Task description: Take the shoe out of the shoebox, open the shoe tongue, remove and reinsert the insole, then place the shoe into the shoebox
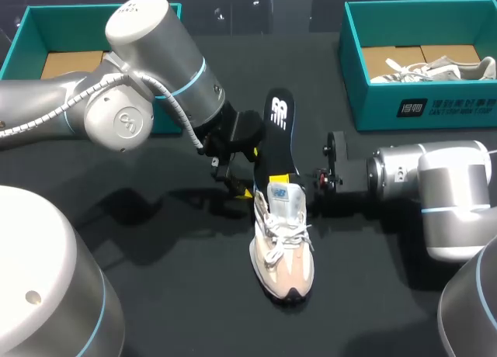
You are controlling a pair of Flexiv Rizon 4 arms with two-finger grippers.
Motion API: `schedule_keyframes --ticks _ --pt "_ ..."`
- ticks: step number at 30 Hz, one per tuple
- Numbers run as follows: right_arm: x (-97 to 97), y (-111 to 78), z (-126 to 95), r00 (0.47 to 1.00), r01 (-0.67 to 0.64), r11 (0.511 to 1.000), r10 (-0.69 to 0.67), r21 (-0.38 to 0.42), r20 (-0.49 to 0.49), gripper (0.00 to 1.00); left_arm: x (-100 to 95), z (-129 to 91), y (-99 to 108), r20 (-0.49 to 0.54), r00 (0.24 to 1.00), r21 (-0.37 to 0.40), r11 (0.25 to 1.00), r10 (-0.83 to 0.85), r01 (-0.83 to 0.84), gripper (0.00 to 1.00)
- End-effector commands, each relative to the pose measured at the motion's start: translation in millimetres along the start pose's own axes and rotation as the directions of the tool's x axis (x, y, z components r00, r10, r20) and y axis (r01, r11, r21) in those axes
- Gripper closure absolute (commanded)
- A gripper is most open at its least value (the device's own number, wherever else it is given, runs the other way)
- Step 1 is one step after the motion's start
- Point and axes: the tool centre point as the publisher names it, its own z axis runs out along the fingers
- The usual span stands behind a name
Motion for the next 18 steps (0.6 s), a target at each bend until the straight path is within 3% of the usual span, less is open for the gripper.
schedule_keyframes --ticks 1,18 --pt "3.7 2.2 0 1.000 0.012 1.000 -0.012 0.006 0.008 0.78 -0.2 1 0 0.000 1.000 -0.001 1.000 0.001 -0.001 0.00" --pt "11.4 20.0 -5 0.997 0.072 0.997 -0.073 0.032 0.026 0.76 -0.2 1 0 0.000 1.000 -0.001 1.000 0.001 -0.001 0.00"
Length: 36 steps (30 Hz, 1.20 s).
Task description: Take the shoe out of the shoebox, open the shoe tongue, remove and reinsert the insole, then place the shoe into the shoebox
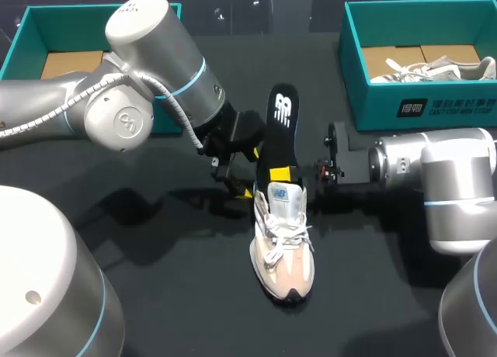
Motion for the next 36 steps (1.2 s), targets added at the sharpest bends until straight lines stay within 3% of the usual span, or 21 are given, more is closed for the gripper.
schedule_keyframes --ticks 1,18,20,22,36 --pt "1.9 6.9 -2 1.000 0.004 1.000 -0.004 0.013 0.006 0.76 -0.2 1 0 0.000 1.000 -0.001 1.000 0.001 -0.001 0.00" --pt "-6.3 28.8 -4 1.000 0.031 0.999 -0.031 0.038 0.004 0.78 -0.2 1 0 0.000 1.000 -0.001 1.000 0.001 -0.001 0.00" --pt "-7.0 30.9 -4 1.000 0.029 0.999 -0.029 0.044 0.006 0.83 -0.2 1 0 0.000 1.000 -0.001 1.000 0.001 -0.001 0.00" --pt "-8.0 31.7 -4 1.000 0.024 0.999 -0.024 0.047 0.010 1.00 -0.2 1 0 0.000 1.000 -0.001 1.000 0.001 -0.001 0.00" --pt "-8.5 12.9 -8 0.998 -0.011 0.999 0.008 0.038 0.063 1.00 -0.2 1 0 0.000 1.000 -0.001 1.000 0.001 -0.001 0.00"
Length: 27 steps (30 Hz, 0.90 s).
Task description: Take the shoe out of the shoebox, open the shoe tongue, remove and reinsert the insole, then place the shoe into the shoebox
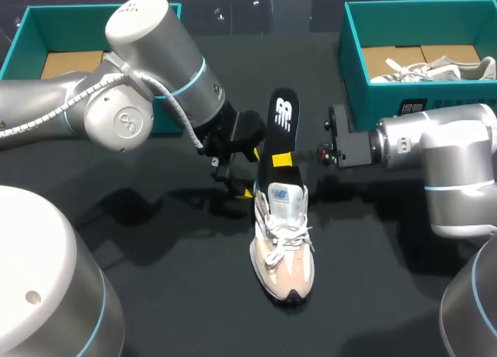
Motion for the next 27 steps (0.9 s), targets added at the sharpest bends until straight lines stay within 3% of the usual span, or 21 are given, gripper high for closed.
schedule_keyframes --ticks 1,27 --pt "5.6 -9.6 0 1.000 0.000 1.000 0.000 -0.011 0.019 1.00 -0.2 1 0 0.000 1.000 -0.001 1.000 0.001 -0.001 0.00" --pt "8.0 -54.2 12 0.992 -0.112 0.993 0.110 0.031 0.056 1.00 -0.2 1 0 0.000 1.000 -0.001 1.000 0.001 -0.001 0.00"
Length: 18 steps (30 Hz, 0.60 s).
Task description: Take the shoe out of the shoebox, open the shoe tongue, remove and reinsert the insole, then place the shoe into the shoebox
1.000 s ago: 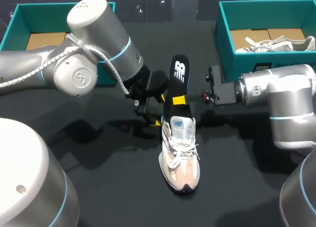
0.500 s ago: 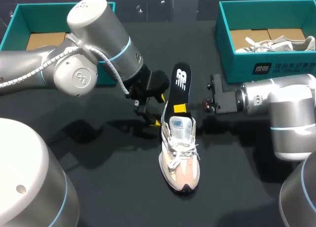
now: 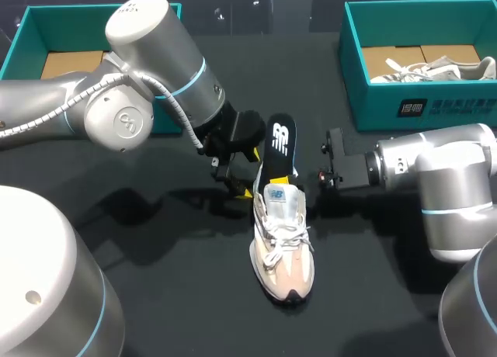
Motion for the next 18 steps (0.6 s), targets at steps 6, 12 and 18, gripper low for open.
schedule_keyframes --ticks 6,12,18 --pt "3.2 -13.4 3 0.997 -0.040 0.999 0.037 0.036 0.060 1.00 -0.2 1 0 0.000 1.000 -0.001 1.000 0.001 -0.001 0.00" --pt "2.4 -11.0 3 0.998 -0.014 1.000 0.013 0.021 0.055 1.00 -0.2 1 0 0.000 1.000 -0.001 1.000 0.001 -0.001 0.00" --pt "5.4 1.3 -2 0.999 0.035 0.999 -0.036 0.007 0.027 0.71 -0.2 1 0 0.000 1.000 -0.001 1.000 0.001 -0.001 0.00"
